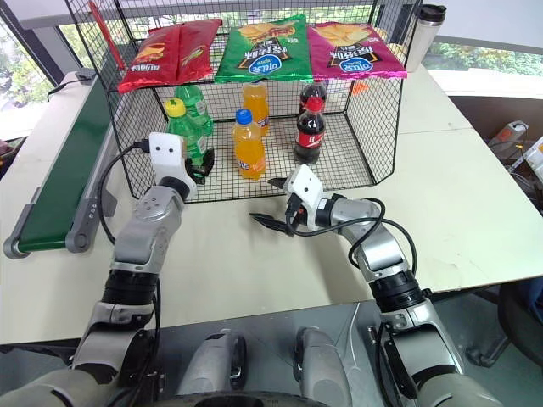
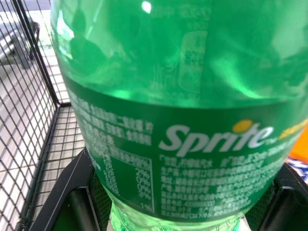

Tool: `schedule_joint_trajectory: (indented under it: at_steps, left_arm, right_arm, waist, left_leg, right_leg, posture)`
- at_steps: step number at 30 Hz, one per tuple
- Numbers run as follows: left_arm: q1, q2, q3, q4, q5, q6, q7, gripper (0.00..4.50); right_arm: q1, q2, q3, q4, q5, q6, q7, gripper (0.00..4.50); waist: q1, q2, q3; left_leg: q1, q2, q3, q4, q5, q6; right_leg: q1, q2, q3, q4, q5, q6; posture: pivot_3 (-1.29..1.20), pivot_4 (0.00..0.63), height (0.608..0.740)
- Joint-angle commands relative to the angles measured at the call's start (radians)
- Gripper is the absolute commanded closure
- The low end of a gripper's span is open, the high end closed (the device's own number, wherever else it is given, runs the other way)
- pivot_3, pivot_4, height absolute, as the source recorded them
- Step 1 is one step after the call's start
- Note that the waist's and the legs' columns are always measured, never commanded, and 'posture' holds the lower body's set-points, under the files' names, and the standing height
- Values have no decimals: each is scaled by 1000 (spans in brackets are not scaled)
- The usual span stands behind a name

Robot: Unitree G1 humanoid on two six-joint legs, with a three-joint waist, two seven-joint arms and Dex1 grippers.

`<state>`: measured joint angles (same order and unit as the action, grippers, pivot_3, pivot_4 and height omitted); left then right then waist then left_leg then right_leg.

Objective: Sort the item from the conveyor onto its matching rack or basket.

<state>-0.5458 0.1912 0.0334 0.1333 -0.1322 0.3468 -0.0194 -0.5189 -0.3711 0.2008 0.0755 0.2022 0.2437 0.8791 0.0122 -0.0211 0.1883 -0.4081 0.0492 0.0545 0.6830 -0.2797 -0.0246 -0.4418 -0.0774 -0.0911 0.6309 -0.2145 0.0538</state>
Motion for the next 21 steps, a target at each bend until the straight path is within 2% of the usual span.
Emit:
schedule_joint_trajectory:
  at_steps: [1, 5, 7, 9, 15, 21]
  left_arm:
    - [-44, -7, 20, 45, 24, -85, 4, 1762]
    - [-48, -21, 34, 107, 18, -119, 4, 1762]
    - [-48, -25, 41, 141, 22, -146, 5, 743]
    - [-45, -29, 44, 146, 22, -154, 5, 35]
    - [-6, -18, 34, 31, 40, -112, 11, 35]
    - [78, 4, 48, -187, 47, -11, 15, 35]
  right_arm:
    - [-4, -2, -17, -38, 9, -7, -3, 0]
    - [0, -1, -18, -37, 6, -20, -6, 0]
    - [1, 1, -16, -39, 7, -18, -8, 0]
    - [2, 1, -15, -43, 7, -13, -9, 0]
    - [2, 1, -12, -43, 9, -10, -6, 0]
    - [1, 7, -8, -39, 11, -11, -3, 0]
  waist:
    - [0, 0, 0]
    - [0, 0, 0]
    - [0, 0, 0]
    - [0, 0, 0]
    - [0, 0, 0]
    - [-1, 0, 0]
  left_leg:
    - [0, 0, 0, 0, 0, 0]
    - [0, 0, 0, 0, 0, 0]
    - [0, 0, 0, 0, 0, 0]
    - [0, 0, 0, 0, 0, 0]
    - [0, 0, 0, 0, 0, 0]
    - [1, 0, 0, 0, 0, 0]
  right_leg:
    - [0, 0, 0, 0, 0, 0]
    - [0, 0, 0, 0, 0, 0]
    - [0, 0, 0, 0, 0, 0]
    - [0, 0, 0, 0, 0, 0]
    - [0, 0, 0, 0, 0, 0]
    - [0, 0, 0, 1, 0, 0]
  posture:
    - [0, 150, 740]
    - [0, 150, 740]
    - [0, 150, 740]
    - [0, 150, 740]
    - [0, 150, 740]
    - [0, 150, 740]
